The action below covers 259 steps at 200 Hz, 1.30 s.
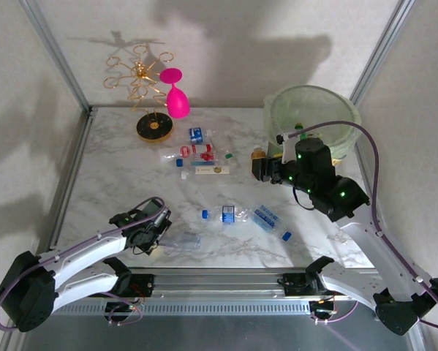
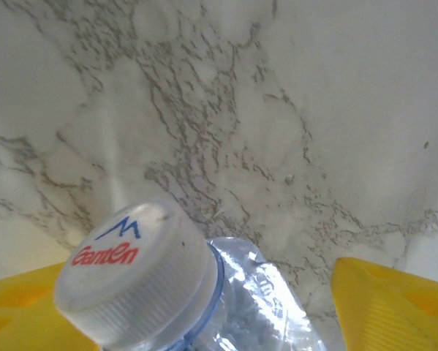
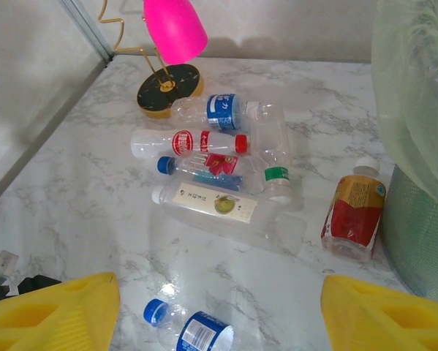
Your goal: Put the plastic bottles in the bin
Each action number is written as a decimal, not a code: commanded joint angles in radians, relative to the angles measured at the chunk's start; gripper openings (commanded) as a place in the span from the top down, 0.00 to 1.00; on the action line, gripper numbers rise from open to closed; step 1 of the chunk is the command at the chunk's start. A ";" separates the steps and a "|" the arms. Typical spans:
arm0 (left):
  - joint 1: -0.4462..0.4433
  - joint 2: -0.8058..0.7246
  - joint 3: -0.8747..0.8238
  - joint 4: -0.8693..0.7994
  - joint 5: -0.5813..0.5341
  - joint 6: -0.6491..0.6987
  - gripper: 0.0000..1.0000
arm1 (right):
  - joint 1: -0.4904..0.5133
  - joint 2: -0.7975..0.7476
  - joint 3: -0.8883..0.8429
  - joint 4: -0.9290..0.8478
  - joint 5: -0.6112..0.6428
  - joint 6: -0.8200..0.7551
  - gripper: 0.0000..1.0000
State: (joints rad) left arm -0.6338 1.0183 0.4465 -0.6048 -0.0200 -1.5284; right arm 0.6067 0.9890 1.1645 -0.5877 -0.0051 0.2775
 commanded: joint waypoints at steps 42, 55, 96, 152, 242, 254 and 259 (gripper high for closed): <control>-0.006 0.084 0.116 0.008 -0.061 -0.062 0.34 | 0.002 -0.020 -0.037 -0.001 -0.010 0.012 0.27; -0.006 0.111 0.122 0.019 -0.054 -0.050 0.35 | 0.002 -0.022 -0.037 -0.006 -0.004 0.011 0.27; -0.007 0.158 0.148 0.027 -0.059 -0.018 0.40 | 0.002 -0.030 -0.040 -0.010 -0.001 0.011 0.27; -0.007 0.140 0.164 0.035 -0.075 0.018 0.52 | 0.002 -0.029 -0.039 -0.002 -0.018 0.014 0.27; -0.007 0.104 0.336 -0.111 -0.181 0.132 0.55 | 0.005 -0.063 -0.013 0.036 -0.031 0.015 0.24; -0.007 0.091 0.365 -0.121 -0.193 0.157 0.55 | 0.004 -0.065 -0.011 0.042 -0.042 0.009 0.25; -0.006 0.086 0.377 -0.124 -0.195 0.171 0.55 | 0.005 -0.065 -0.011 0.048 -0.048 0.010 0.25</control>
State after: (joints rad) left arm -0.6334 1.1427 0.7589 -0.6640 -0.1474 -1.4181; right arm 0.6067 0.9497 1.1366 -0.5831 -0.0246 0.2844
